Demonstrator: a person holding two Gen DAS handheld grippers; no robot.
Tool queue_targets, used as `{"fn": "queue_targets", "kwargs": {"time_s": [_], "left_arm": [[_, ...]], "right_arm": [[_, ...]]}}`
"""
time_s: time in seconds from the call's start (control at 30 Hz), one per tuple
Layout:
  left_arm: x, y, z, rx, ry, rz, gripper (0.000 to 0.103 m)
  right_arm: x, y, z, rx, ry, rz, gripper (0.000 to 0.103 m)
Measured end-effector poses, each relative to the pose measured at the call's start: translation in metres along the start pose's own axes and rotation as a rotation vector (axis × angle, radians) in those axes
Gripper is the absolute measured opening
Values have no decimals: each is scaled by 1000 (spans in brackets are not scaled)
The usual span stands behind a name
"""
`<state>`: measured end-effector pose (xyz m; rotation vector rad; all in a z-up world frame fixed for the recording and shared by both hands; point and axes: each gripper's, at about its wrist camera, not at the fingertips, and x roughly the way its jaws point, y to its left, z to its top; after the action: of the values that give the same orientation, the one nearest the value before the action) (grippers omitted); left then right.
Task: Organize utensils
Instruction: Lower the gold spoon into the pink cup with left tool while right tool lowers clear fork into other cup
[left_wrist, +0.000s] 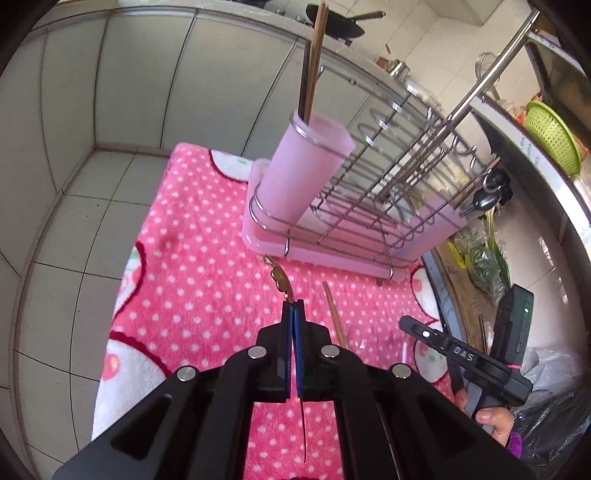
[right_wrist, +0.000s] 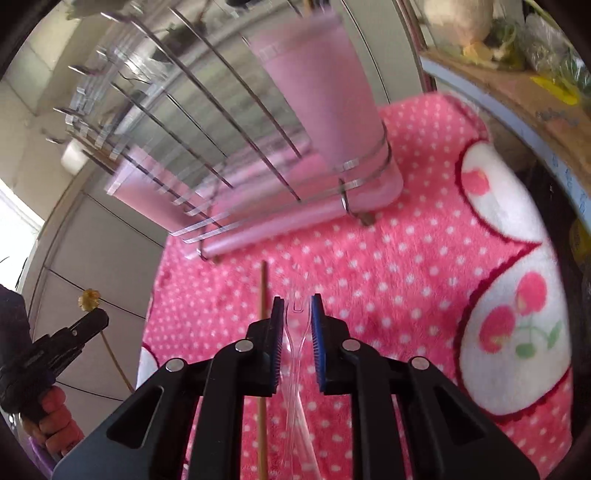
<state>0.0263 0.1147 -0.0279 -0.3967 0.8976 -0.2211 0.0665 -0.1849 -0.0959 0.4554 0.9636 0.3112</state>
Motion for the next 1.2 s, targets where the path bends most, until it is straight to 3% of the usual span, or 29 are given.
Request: {"fn": "queue_targets", "kwargs": {"time_s": [0.4,0.6,0.87,0.97,1.2], "left_arm": [[-55,-13,31,4,-173,-17,1],[-74,-22,51,12,-304,-12,1],[-84,-43,94,16,-458,0,1],[-83,-52,109,25,-525,42,1],[-64,-60,136,17,-593,89,1]], "right_arm": [[-104,21,38,-119,-343,123,15],[-138,37,57,-186,-513,153,15],[-166,54,94,-285,-761,107,15],[-167,55,108,-306,-847,80,15],[-146,53,136,-350,-966,-9,15]]}}
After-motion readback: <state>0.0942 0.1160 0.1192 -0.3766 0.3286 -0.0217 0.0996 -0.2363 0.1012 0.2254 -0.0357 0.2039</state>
